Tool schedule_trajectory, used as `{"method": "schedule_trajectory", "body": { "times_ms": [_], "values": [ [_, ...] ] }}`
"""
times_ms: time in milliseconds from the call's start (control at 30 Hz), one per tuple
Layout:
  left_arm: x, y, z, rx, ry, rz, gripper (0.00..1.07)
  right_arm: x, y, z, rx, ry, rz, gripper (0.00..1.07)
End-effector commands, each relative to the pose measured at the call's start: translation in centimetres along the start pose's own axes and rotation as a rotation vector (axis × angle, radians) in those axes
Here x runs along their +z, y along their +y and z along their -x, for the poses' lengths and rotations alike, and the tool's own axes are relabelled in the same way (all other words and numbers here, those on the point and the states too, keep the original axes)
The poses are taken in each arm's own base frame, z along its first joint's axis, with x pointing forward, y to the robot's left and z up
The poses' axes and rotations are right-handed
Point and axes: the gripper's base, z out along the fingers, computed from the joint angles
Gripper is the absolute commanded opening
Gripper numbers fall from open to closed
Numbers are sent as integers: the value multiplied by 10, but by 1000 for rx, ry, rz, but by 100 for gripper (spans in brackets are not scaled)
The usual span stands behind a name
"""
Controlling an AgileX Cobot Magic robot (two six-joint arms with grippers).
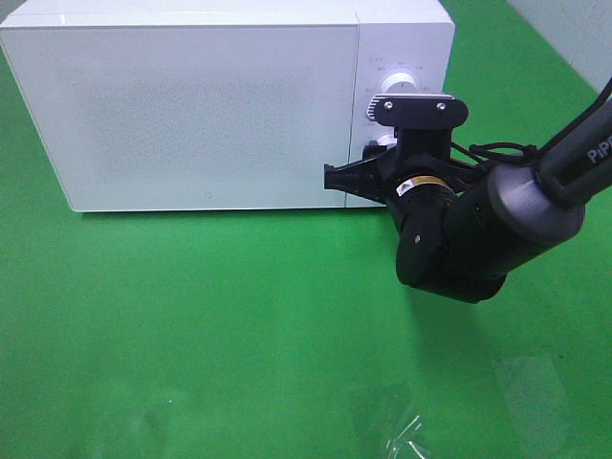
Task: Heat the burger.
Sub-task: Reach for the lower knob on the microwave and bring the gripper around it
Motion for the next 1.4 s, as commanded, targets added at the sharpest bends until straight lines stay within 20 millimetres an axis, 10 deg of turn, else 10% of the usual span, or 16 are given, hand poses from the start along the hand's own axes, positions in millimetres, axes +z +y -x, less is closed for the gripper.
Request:
{"method": "schedule_trajectory", "body": {
  "times_ms": [33,833,1400],
  "values": [
    [-2,0,-1,1,-29,-3,98,3,7,9,13,-85,70,0],
    [-2,0,-1,1,-29,-3,98,-7,31,31,1389,-31,524,0],
    [-2,0,-1,1,-29,-3,98,-9,30,37,1476,-77,576,4]
  ]
}}
